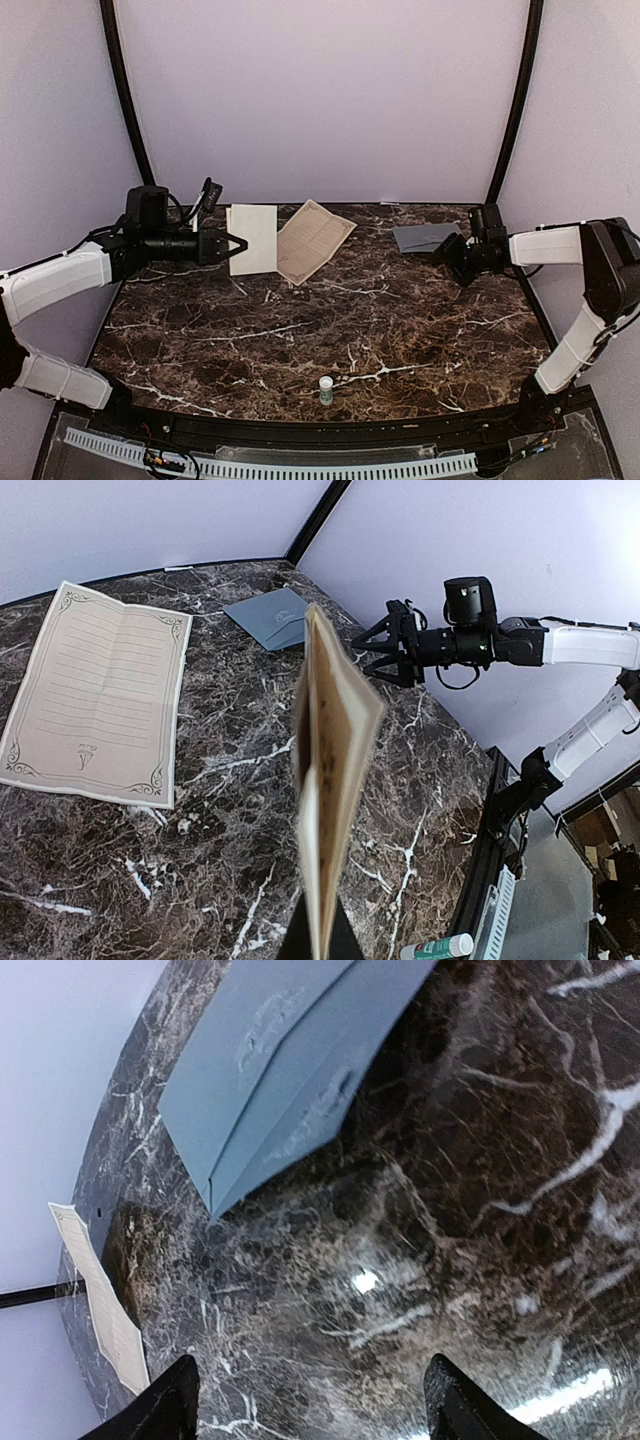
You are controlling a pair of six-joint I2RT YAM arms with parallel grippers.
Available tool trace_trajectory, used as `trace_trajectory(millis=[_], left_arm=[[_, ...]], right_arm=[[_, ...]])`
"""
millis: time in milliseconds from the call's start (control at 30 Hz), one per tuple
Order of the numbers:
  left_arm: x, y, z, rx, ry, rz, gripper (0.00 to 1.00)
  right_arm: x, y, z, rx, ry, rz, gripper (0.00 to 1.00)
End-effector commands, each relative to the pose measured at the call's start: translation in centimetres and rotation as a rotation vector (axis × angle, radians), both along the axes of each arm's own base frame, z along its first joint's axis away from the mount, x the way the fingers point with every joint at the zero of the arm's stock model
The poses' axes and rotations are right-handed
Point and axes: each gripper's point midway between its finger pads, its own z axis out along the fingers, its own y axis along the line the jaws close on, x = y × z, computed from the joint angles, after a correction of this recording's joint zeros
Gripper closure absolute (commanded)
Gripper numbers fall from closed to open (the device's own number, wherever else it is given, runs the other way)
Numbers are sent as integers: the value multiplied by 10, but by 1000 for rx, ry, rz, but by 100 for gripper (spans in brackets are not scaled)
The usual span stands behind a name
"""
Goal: Place the letter into the envelope and seal it
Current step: Pick up the envelope from the center of the board.
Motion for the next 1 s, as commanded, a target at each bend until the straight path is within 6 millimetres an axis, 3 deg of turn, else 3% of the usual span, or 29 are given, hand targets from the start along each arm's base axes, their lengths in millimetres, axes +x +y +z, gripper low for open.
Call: trace_trajectory(millis=[0,200,400,733,967], left_arm=[[-5,0,13,-27,-46,-21,100],[-8,-5,11,-48,-20,-52,100],[-7,-4,10,-43,-25,-48,100],[-4,-3,7,-33,-21,-37,100],[-4,-4,6,-31,-17,-38,100]], right_arm=[[42,-2,24,15,-126,-6,27],[64,-15,2,31,-106,-35,32],[85,-16,-2,45,-115,-33,36],[101,-17,-22,53,-87,-40,40],[107,-18,-31,77,-86,-62,51]])
